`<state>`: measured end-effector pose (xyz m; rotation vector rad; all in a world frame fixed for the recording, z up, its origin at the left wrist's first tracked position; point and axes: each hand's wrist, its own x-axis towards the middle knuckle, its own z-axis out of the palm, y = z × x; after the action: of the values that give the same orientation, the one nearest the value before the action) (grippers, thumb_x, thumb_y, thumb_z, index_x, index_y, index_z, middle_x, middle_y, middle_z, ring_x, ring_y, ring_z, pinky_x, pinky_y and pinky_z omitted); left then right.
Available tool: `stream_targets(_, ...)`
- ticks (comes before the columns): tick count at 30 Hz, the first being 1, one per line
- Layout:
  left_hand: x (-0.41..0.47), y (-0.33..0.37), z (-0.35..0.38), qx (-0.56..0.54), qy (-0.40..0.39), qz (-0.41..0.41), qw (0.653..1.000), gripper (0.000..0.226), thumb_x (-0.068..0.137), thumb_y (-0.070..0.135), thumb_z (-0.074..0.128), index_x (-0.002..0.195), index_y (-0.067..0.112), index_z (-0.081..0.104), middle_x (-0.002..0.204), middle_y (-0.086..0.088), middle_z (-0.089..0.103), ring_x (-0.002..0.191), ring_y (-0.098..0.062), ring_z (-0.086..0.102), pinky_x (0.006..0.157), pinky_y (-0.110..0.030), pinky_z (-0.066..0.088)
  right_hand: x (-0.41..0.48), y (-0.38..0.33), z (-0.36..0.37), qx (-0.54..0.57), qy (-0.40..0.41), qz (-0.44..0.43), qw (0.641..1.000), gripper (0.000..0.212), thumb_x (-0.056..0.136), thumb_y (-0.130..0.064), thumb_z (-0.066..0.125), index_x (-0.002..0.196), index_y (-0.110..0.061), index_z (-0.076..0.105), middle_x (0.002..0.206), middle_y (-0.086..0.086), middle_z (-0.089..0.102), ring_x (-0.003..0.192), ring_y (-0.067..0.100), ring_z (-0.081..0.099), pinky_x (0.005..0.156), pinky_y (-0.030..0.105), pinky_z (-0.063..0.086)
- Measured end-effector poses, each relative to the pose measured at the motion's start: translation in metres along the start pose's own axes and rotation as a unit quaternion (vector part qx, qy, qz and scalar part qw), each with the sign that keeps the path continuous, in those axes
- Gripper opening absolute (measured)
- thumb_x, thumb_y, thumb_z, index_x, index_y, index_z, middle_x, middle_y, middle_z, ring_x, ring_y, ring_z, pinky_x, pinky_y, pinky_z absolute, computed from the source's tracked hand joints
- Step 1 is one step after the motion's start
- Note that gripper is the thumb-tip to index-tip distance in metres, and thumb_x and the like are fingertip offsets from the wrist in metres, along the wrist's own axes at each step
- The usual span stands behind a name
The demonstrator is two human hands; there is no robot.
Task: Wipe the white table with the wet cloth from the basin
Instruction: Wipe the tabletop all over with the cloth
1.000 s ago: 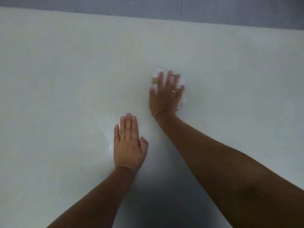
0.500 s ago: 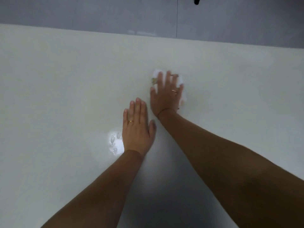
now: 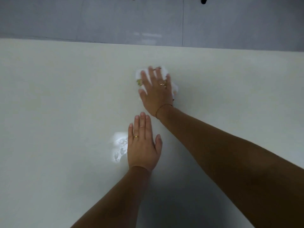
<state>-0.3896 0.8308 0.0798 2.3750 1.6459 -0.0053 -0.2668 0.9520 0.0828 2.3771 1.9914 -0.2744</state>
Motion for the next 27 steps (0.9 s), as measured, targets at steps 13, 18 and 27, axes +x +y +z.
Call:
stream_targets(13,0.001,-0.002,0.0,-0.022,0.002,0.009,1.0,0.069,0.091,0.039,0.035,0.15,0.007,0.021,0.159,-0.012,0.02,0.148,-0.023,0.008,0.12,-0.041,0.008,0.066,0.034,-0.011,0.031,0.011,0.197,0.98,0.06,0.098,-0.042,0.021,0.151,-0.021,0.003,0.161,0.006,0.0,0.147,0.029,-0.002,0.115,0.055,-0.001)
stream_targets(18,0.002,-0.003,-0.001,-0.013,-0.007,0.006,1.0,0.068,0.092,0.04,0.033,0.15,0.008,0.022,0.158,-0.011,0.021,0.148,-0.023,0.01,0.12,-0.04,0.008,0.067,0.015,-0.016,0.024,-0.01,-0.075,0.997,0.058,0.097,-0.043,0.028,0.15,-0.025,0.015,0.16,0.001,0.011,0.147,0.022,0.008,0.116,0.049,0.001)
stream_targets(27,0.002,-0.003,-0.002,0.002,0.005,0.011,1.0,0.068,0.092,0.039,0.031,0.15,0.005,0.022,0.158,-0.012,0.02,0.148,-0.024,0.011,0.119,-0.042,0.013,0.032,0.199,-0.027,0.027,0.022,0.113,0.993,0.058,0.098,-0.045,0.028,0.151,-0.025,0.013,0.16,0.003,0.009,0.147,0.022,0.006,0.116,0.051,0.002)
